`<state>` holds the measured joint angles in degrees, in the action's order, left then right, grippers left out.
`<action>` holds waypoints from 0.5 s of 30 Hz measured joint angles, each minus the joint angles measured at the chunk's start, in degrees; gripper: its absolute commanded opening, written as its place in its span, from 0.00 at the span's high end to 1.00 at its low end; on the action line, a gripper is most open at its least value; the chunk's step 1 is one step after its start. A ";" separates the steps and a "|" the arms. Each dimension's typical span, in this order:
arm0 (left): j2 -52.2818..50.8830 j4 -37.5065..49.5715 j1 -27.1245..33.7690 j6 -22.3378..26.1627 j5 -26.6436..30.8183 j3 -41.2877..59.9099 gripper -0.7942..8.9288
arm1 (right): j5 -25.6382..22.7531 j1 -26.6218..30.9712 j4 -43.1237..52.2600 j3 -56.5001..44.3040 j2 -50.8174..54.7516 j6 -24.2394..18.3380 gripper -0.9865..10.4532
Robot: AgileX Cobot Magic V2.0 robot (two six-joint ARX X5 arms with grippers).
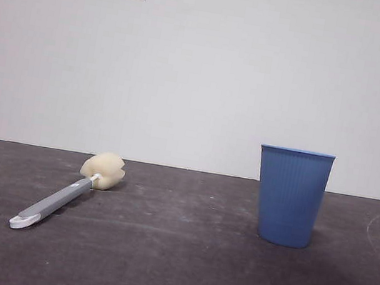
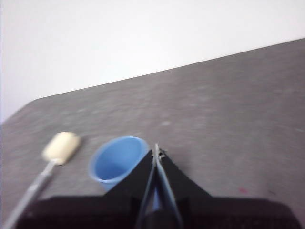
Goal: Pick up the cup brush,pick up the cup,insert the brush into the cup,clean the cup,put the cup brush back,put the cup back to the fixed position on the table
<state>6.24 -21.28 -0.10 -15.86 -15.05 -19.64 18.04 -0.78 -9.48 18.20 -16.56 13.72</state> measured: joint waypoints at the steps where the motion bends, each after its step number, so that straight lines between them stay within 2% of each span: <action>1: 1.03 -1.05 0.00 -0.17 -0.90 -1.66 0.93 | 1.42 0.00 -0.66 1.86 -1.66 -0.20 0.92; 8: 11.69 -8.04 0.00 -0.26 -10.51 -14.56 0.93 | 11.15 -0.04 -13.79 17.79 -13.75 -5.64 0.92; 11: 16.04 -11.72 0.00 0.52 -14.08 -19.91 0.93 | 11.87 -0.48 -21.51 24.59 -17.18 -9.14 0.92; 15: 21.05 -19.06 0.00 3.78 -15.15 -26.43 0.93 | 11.96 -1.09 -32.46 32.96 -20.79 -14.05 0.92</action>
<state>27.29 -40.34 -0.10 -12.08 -30.20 -46.06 30.00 -1.87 -41.93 51.16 -37.34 -0.34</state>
